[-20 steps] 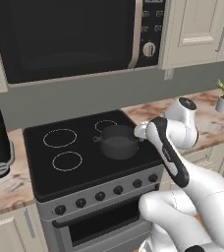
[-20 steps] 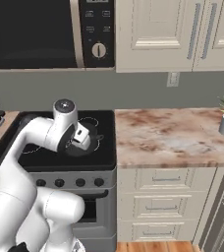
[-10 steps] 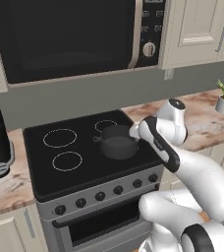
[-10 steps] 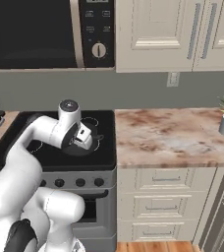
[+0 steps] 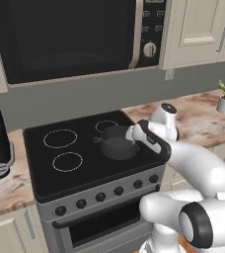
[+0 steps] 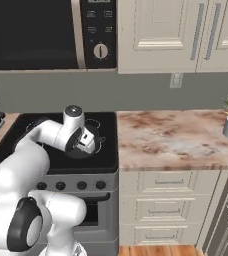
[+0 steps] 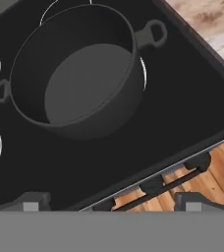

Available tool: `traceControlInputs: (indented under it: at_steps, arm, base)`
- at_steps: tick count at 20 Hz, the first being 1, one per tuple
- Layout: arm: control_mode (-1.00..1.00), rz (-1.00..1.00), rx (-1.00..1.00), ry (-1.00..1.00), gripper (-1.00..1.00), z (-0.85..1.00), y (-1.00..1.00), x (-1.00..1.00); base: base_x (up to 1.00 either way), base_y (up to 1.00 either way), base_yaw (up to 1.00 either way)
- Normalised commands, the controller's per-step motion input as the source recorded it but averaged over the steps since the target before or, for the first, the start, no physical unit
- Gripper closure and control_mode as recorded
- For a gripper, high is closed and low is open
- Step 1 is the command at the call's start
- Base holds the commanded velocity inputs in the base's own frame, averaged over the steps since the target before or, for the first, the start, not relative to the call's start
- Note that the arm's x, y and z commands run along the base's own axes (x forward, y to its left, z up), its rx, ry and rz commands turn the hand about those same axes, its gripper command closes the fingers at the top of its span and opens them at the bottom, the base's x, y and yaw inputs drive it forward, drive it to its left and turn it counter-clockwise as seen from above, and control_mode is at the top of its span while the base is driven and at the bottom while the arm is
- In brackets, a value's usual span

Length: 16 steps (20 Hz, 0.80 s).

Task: Move the pot and pan from the stove into the sink.

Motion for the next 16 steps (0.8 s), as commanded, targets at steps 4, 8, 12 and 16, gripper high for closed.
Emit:
traceControlInputs:
  at_steps: [4,8,12,16]
  arm:
    - [-1.0,-0.03,0.0,0.0,-1.0,-0.3,0.03,0.3]
    - [-1.0,-0.03,0.0,0.0,-1.0,-0.29,0.02,0.31]
    - [-1.0,-0.03,0.0,0.0,-1.0,-0.27,0.02,0.32]
    - [-1.0,-0.03,0.0,0.0,-1.0,-0.23,0.01,0.33]
  base:
    - [0.0,0.0,0.0]
    - [0.0,0.0,0.0]
    - [0.0,0.0,0.0]
    - [0.0,0.0,0.0]
